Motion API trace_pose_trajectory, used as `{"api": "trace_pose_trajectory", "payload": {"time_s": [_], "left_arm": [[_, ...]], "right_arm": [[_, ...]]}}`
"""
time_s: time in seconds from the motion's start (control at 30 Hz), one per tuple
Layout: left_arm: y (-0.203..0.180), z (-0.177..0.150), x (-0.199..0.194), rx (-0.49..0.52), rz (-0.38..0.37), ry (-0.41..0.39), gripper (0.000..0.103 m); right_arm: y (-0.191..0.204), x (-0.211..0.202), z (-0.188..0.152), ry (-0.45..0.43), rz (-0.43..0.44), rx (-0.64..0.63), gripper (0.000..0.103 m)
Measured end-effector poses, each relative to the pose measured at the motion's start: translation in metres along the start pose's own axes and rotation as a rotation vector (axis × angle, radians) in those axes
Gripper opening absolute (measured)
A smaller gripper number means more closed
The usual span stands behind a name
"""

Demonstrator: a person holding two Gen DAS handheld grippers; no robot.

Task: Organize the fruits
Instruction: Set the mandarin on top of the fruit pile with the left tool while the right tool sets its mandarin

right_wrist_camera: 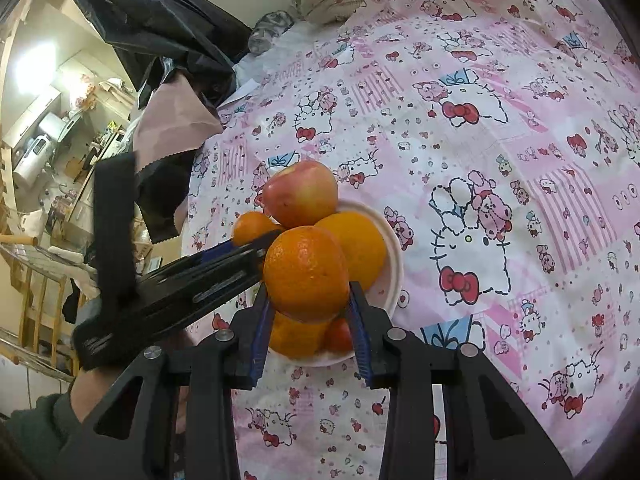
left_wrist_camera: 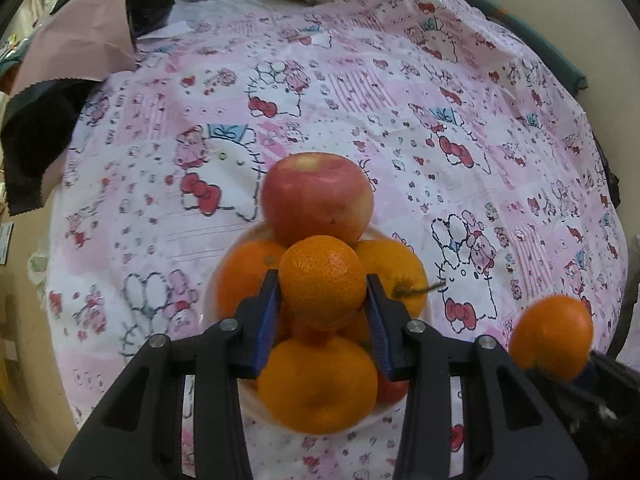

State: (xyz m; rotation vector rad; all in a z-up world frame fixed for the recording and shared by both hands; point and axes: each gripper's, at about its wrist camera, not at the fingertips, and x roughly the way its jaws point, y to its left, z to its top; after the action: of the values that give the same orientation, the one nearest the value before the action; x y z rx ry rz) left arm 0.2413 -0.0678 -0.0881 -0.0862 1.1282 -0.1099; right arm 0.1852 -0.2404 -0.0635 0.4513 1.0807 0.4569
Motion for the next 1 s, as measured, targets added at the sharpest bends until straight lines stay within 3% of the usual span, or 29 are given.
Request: {"api": "trace_pose_trajectory", "payload": {"time_s": [0.17,0.37,0.4,0.43,0.5,0.73,0.87,1.0], "left_arm": [[0.0,0.002,0.01,-0.019,0.023,0.017,0.038],[0.001,0.002,0.011,-0.01,0.038,0.018,0.046],[0.0,0.002,0.01,-0.009,0.05,0.018,0.055],[0.001,0.002,0.008,-0.011,0.073,0.016,0.073],[0.004,0.002,0.0,-0.028,0.061,-0.006,0.087],[0.012,-0.006,-0.029,-0.013,0.075,-0.037,0.087],[0.026,-0.017,-0.054,-0.031,0.093,-0.058,0.087],[0.045,-0.035,-0.073,-0.047,0.157,-0.053,0.087]], "right_arm": [[0.001,0.0,0.001,0.004,0.005,-0.01,0.037],[0.004,0.001,0.0,0.01,0.009,-0.018,0.037],[0.004,0.001,0.0,0.009,0.007,-0.021,0.037],[0.004,0.0,0.0,0.007,0.004,-0.022,0.037],[0.003,0.0,0.0,0.005,0.004,-0.016,0.037],[-0.005,-0.001,-0.001,-0.001,-0.016,0.008,0.038],[-0.032,0.005,-0.002,0.034,0.025,0.15,0.038],[-0.051,0.017,-0.005,0.077,-0.026,0.215,0.038]]}}
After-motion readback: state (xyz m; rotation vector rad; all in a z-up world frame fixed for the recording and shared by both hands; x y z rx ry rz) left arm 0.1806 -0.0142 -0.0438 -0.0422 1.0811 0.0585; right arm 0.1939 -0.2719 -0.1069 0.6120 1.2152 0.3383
